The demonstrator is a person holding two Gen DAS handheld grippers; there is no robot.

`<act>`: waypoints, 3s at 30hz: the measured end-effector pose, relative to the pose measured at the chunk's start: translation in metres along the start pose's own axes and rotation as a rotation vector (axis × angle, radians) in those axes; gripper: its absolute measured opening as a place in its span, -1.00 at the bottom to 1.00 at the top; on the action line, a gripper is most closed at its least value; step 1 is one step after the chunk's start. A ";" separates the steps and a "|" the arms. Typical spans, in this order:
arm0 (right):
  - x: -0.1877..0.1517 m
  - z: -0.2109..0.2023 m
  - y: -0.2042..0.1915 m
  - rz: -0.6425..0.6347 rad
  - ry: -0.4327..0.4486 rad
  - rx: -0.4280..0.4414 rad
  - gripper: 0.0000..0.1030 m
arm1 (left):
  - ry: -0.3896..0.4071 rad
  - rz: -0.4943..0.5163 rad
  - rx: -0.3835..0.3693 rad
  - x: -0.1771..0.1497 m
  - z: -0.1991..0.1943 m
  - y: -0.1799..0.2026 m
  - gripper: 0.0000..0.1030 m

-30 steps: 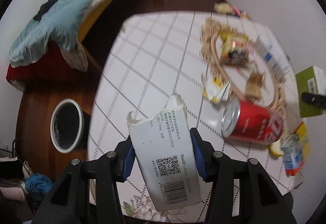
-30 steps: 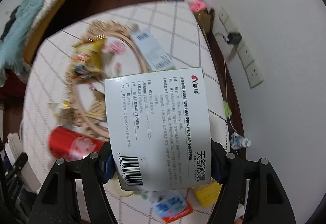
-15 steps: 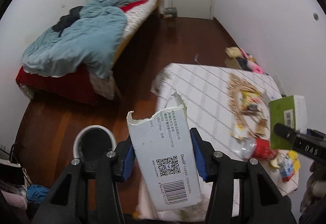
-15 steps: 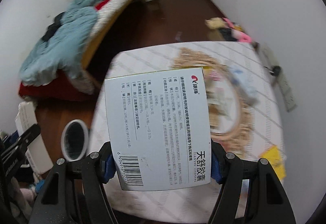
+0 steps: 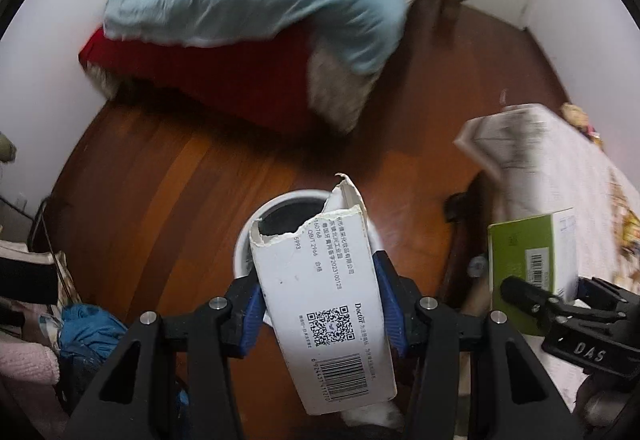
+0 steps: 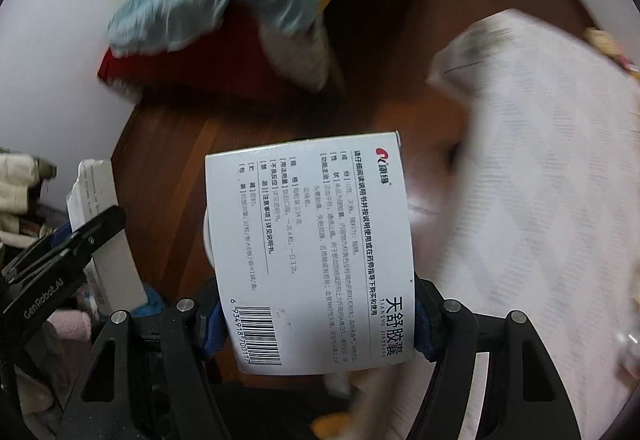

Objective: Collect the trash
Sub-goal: 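Carry both white boxes to the trash bin and open both tools, then move both tools back from the bin to the table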

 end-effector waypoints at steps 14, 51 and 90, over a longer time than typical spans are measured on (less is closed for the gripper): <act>0.035 0.191 -0.096 -0.100 -0.204 0.063 0.52 | -0.113 -0.187 -0.042 -0.009 0.115 -0.116 0.88; -0.038 0.010 -0.085 -0.224 0.060 -0.139 0.98 | 0.061 -0.159 0.103 -0.080 -0.044 -0.072 0.89; -0.233 -0.193 0.362 0.414 0.083 -0.288 0.98 | -0.044 0.284 -0.155 -0.168 -0.050 0.307 0.89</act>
Point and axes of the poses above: each gripper's, at about its wrist camera, not at the fingertips, and z roughly the way its jaws point, y to its right, x to its top, the point moved 4 cm from there along z, roughly the way its jaws point, and after that the axes turned 13 degrees about -x, right-handed, at the moved point
